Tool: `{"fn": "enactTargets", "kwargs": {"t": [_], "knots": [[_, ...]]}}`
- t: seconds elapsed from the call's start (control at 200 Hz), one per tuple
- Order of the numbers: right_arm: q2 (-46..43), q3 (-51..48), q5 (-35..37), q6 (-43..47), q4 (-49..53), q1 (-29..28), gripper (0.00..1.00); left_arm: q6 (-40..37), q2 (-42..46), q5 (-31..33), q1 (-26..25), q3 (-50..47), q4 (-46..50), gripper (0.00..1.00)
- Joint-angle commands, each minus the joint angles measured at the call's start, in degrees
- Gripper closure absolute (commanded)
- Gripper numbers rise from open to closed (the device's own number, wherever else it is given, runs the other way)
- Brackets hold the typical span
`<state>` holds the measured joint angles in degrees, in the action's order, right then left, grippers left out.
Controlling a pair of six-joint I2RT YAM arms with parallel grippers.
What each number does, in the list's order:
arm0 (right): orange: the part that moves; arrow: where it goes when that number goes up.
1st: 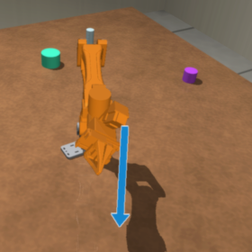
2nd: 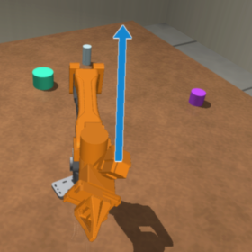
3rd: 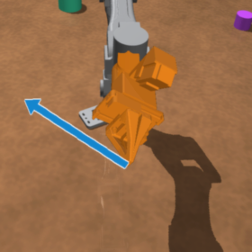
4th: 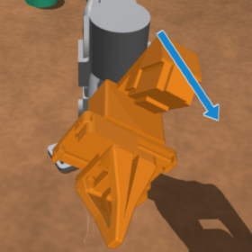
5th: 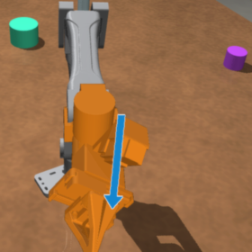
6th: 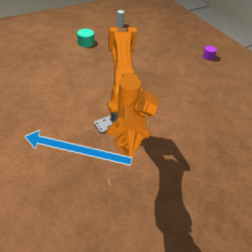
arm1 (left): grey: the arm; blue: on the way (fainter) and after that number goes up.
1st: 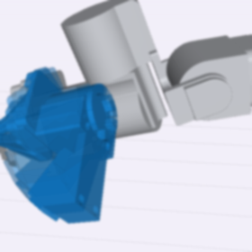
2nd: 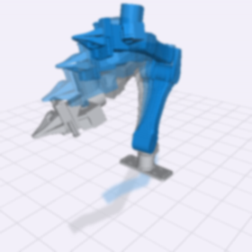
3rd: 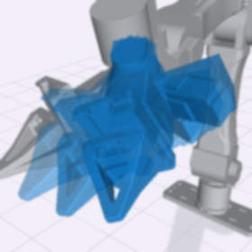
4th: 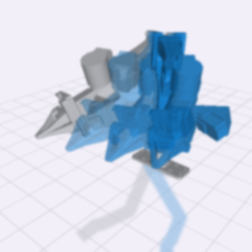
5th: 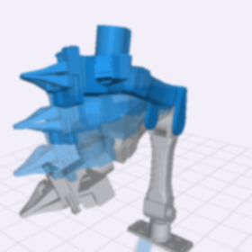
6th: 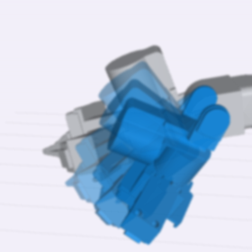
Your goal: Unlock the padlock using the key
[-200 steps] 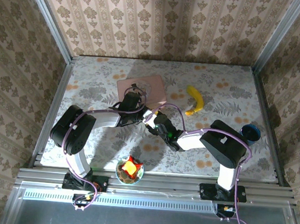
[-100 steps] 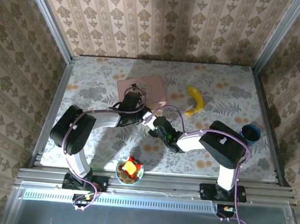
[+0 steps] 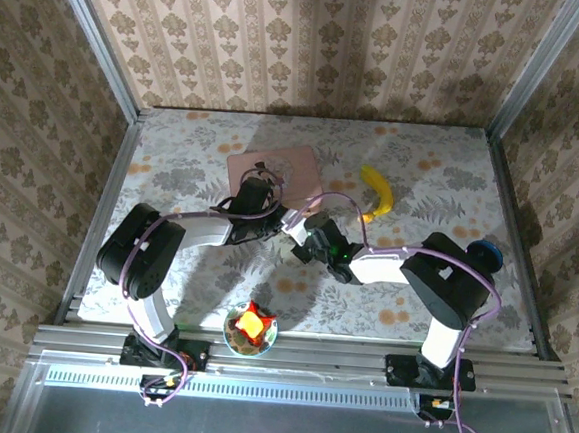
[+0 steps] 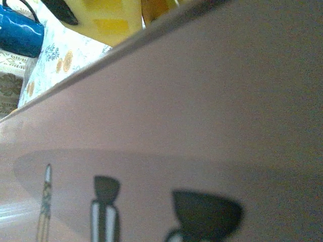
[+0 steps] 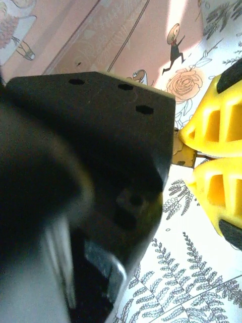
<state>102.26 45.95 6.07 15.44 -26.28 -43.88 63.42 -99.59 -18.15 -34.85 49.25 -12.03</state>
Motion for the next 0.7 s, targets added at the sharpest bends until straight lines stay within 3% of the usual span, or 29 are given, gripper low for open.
{"fn": "enactTargets", "kwargs": {"t": [0.0, 0.435, 0.695], "knots": [[0.7, 2.5, -7.5, -6.2, 8.9, 4.2, 1.00, 1.3, 1.3, -8.1, -1.3, 0.3, 3.2, 1.00], [1.3, 5.9, -28.2, -16.0, 13.0, 14.3, 1.00, 1.7, 0.9, -8.9, -1.4, 0.6, 2.4, 1.00], [1.5, 6.1, -28.4, -18.5, 11.4, 15.3, 1.00, 1.9, 0.8, -9.2, -1.3, 0.7, 2.1, 1.00]]}}
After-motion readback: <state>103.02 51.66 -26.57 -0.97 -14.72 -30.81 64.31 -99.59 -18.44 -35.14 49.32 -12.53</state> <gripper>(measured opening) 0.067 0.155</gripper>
